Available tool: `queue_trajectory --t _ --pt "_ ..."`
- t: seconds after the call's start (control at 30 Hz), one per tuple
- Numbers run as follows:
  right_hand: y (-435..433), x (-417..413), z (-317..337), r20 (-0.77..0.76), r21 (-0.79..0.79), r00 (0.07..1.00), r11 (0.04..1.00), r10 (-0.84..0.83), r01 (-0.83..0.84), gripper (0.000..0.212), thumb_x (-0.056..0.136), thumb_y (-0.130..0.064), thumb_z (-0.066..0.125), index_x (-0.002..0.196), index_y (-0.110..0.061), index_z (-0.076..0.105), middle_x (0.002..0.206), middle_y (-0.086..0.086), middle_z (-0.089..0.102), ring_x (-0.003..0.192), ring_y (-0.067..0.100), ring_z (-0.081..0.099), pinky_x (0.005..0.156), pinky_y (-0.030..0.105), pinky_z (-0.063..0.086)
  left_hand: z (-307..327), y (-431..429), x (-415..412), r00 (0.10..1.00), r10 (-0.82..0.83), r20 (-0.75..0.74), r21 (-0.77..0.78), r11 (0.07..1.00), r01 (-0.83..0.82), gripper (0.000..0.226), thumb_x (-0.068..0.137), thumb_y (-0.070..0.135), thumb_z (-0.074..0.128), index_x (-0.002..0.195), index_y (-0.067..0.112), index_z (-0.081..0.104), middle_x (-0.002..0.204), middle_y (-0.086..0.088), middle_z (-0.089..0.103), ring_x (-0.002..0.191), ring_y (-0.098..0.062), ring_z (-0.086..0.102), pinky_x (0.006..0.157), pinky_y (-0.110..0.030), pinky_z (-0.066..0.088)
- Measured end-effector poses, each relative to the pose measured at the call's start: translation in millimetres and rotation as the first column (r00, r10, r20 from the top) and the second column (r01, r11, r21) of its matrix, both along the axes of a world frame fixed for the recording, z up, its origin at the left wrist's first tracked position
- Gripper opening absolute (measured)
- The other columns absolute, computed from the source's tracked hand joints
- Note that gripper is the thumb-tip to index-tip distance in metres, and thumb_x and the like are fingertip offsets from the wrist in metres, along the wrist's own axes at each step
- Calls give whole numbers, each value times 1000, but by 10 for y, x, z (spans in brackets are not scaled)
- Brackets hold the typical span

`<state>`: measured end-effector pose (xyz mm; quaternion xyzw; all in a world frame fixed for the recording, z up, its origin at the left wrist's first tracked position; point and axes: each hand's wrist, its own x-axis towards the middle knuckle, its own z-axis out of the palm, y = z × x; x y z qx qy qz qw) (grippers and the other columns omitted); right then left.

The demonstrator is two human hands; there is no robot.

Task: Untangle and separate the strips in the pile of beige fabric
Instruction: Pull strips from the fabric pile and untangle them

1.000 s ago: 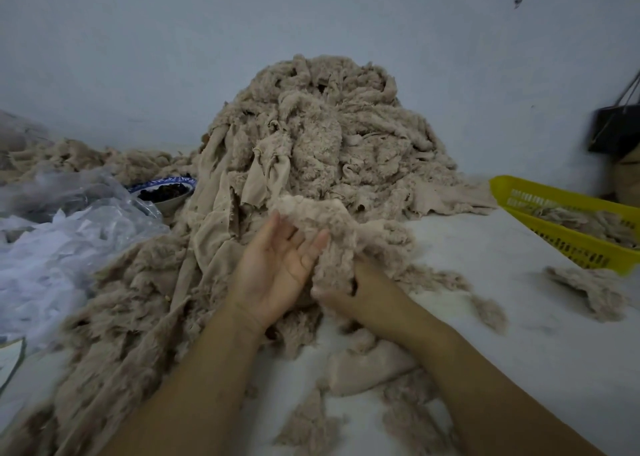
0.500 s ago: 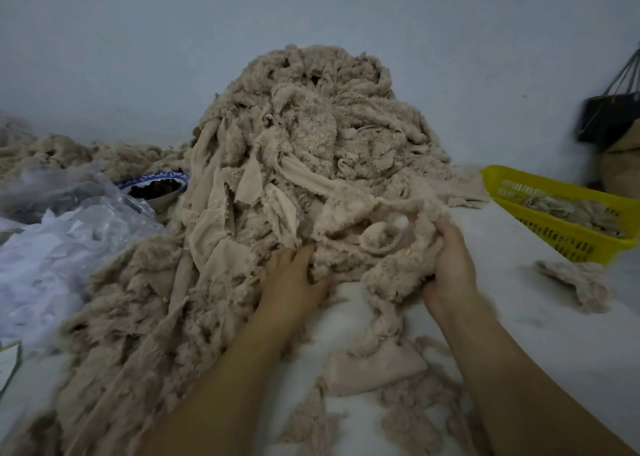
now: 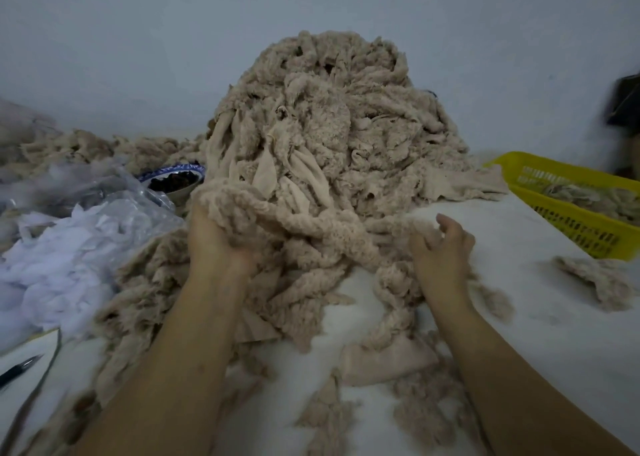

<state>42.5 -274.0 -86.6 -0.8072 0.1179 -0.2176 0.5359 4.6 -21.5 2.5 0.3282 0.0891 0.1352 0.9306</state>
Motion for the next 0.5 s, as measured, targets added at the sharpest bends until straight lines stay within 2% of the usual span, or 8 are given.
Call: queue_trajectory --t 0.07,0.13,0.2,0.27,0.33,0.4,0.47,0.5 --pt "67 -57 75 134 -201 991 980 12 16 50 93 -23 60 140 -13 47 145 10 33 128 28 39 100 44 44 -30 -11 -44 997 -50 60 1 999 50 42 102 30 40 132 8 60 123 -13 67 109 -26 67 90 -36 57" --pt "192 -121 186 173 -226 958 956 230 -189 46 93 -29 60 137 -21 50 139 2 41 126 17 45 98 32 44 -13 -93 -76 995 -71 66 25 997 69 38 98 27 44 123 8 65 116 -11 70 106 -25 68 87 -35 58" --pt "394 -198 269 48 -313 841 808 538 -499 51 91 -41 62 138 -31 46 133 -8 43 109 3 53 86 22 46 7 -254 -141 982 -181 51 49 983 178 39 85 27 51 112 7 72 113 -13 72 104 -25 68 90 -35 56" --pt "582 -228 290 -50 -460 744 646 667 -610 44 86 -44 64 126 -30 52 130 -1 48 98 5 52 77 23 46 -41 -415 -242 947 -321 2 132 939 318 37 74 29 51 84 8 80 91 -11 76 84 -20 74 75 -29 60" --pt "655 -221 334 -79 -447 726 626 683 -638 24 88 -30 66 110 -21 61 119 8 62 93 13 58 77 32 50 -82 -532 -352 907 -420 -44 180 889 421 38 74 32 51 67 8 79 75 -8 75 67 -16 73 59 -26 60" --pt "566 -157 310 -168 -512 751 594 638 -620 20 91 -16 62 109 -12 66 113 10 66 99 22 61 86 39 50 -148 -493 -420 894 -444 -62 158 880 448 46 81 37 48 63 8 79 71 -10 74 62 -17 73 53 -26 58" --pt "370 -112 283 -237 -536 835 650 497 -539 21 89 -10 57 108 -13 67 105 7 66 96 27 63 81 38 51 -212 -327 -428 915 -402 -25 75 912 403 48 79 41 47 64 9 79 73 -12 75 64 -21 74 54 -32 60" --pt "256 -81 268 -240 -513 875 710 421 -483 20 90 -10 56 106 -12 66 100 7 66 91 27 62 75 35 50 -223 -230 -429 922 -386 18 4 922 386 46 75 43 49 70 9 80 81 -12 76 74 -25 75 62 -38 62"
